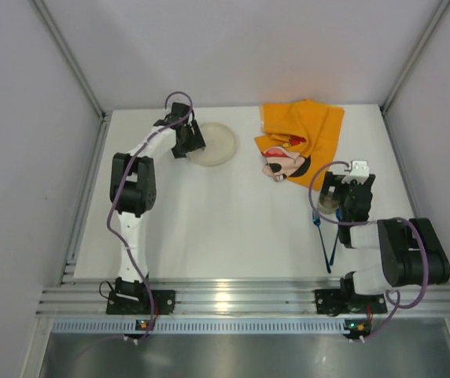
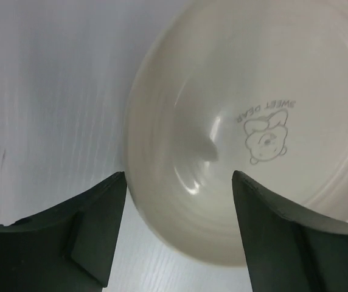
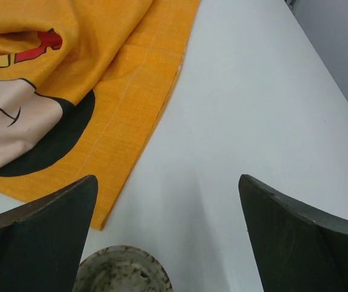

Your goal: Set the dinner table for one person

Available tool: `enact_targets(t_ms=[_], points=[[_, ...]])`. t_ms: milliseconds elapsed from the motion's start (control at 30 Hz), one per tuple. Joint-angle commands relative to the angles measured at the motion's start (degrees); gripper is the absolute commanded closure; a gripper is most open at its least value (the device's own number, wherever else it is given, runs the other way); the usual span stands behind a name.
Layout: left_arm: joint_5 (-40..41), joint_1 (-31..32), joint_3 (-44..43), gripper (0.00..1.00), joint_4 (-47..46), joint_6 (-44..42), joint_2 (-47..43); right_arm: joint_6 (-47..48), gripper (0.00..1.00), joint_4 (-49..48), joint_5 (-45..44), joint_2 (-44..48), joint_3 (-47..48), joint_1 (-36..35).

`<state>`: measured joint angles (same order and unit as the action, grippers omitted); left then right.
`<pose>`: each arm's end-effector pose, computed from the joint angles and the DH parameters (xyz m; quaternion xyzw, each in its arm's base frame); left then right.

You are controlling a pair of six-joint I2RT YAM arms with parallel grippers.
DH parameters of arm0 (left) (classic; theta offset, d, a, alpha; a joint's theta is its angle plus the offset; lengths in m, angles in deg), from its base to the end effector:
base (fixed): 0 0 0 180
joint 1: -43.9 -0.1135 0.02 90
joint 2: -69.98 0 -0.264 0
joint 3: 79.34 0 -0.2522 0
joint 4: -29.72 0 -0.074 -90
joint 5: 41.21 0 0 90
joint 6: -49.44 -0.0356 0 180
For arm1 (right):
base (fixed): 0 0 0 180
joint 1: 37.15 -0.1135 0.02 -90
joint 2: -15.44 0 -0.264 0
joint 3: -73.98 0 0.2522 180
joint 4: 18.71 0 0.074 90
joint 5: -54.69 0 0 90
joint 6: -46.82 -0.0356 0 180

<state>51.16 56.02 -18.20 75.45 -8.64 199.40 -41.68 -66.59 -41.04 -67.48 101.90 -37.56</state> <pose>0.4856 -0.1028 0.1801 -0.1704 0.9416 -0.0903 0.2762 0.2407 -0.0018 0.1553 0.0206 0.7492 -0.0438 0.6606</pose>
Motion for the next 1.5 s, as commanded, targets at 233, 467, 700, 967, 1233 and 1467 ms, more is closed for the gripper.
enact_targets(t_ms=[233,467,700,967,1233,1467], points=[[0.6,-0.1,-8.5,1.00,1.2,1.7,7.5,-16.3,0.00,47.6,-3.8,5.9,34.8,-9.7],[6.7,-8.2,-0.7,1.00,3.5,4.3,1.9,-27.5,0.00,68.1,20.8,-11.8,57.6,-9.8],[8.7,-19.8,16.7,0.02,1.9,4.2,-9.4,-27.4,0.00,82.4,19.5,-32.6,87.1,-16.6],[6.4,-20.0,31.9,0.01,0.1,0.4,-25.3,-29.0,0.00,99.8,12.2,-57.7,119.5,-19.9],[5.5,-19.9,37.7,0.02,3.6,-1.0,-37.8,-28.6,0.03,110.2,2.4,-67.5,130.4,-23.3],[5.2,-19.9,41.0,0.01,6.3,-0.9,-48.4,-28.5,0.40,116.8,0.8,-70.8,134.8,-24.9]])
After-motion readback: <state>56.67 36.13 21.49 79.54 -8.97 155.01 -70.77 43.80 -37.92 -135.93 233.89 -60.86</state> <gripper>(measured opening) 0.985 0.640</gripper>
